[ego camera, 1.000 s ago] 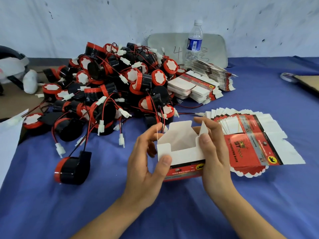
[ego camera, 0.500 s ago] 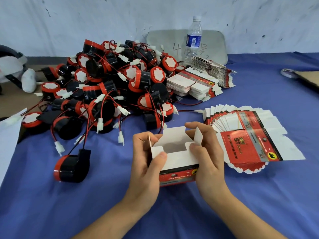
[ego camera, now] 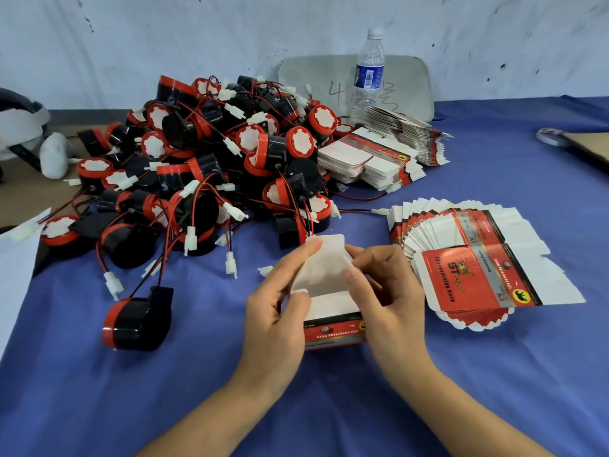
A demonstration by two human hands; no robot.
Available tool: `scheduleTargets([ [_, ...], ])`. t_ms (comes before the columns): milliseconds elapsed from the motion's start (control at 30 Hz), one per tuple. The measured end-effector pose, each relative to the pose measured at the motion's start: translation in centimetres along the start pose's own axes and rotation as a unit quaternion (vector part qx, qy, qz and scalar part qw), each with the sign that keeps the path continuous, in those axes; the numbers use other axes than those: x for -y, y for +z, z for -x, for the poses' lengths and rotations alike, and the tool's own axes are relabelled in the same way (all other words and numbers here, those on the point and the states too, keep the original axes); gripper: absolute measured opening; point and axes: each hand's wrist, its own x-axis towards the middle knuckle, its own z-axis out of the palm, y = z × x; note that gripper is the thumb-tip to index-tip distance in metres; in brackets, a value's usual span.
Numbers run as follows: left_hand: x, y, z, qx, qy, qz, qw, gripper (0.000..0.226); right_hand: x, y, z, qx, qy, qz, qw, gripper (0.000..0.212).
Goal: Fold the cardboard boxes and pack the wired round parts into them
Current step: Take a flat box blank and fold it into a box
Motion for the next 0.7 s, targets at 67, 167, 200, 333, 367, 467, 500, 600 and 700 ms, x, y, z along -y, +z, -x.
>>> scheduleTargets([
  [67, 0.0, -0.1, -0.1, 0.011, 0.047, -0.063, 0.997, 0.048, 0.0, -0.1, 0.0, 0.001, 0.007, 0.001, 1.0, 0.01],
  [167, 0.4, -0.2, -0.5, 0.03, 0.104, -0.134, 0.985, 0.037, 0.1, 0.2, 0.0, 0.017, 0.038, -0.035, 0.999, 0.028],
  [200, 0.5, -0.2, -0.6, 0.024, 0.116, -0.146, 0.982, 0.038, 0.1, 0.2, -0.1, 0.018, 0.044, -0.04, 0.998, 0.032],
  [333, 0.9, -0.1, -0.5, -0.022, 0.149, -0.17, 0.974, 0.038, 0.2, 0.1, -0.1, 0.023, 0.068, -0.053, 0.996, 0.031],
  [367, 1.0, 0.0, -0.4, -0.028, 0.145, -0.163, 0.976, 0.037, 0.2, 0.1, 0.0, 0.02, 0.073, -0.057, 0.996, 0.026],
  [467, 1.1, -0.1, -0.4, 0.007, 0.159, -0.173, 0.972, 0.03, 0.3, -0.1, -0.3, -0.005, 0.097, -0.11, 0.989, 0.022],
  [500, 1.1, 0.0, -0.5, 0.032, 0.174, -0.187, 0.966, 0.031, 0.3, -0.3, -0.4, -0.01, 0.103, -0.123, 0.987, 0.029],
  [600, 1.2, -0.2, -0.8, 0.079, 0.202, -0.198, 0.956, 0.037, 0.6, -0.9, -1.0, 0.02, 0.114, -0.129, 0.985, 0.023],
  [700, 1.4, -0.5, -1.1, 0.074, 0.241, -0.19, 0.949, 0.039, 1.0, -1.1, -1.4, 0.083, 0.151, -0.182, 0.968, 0.024],
])
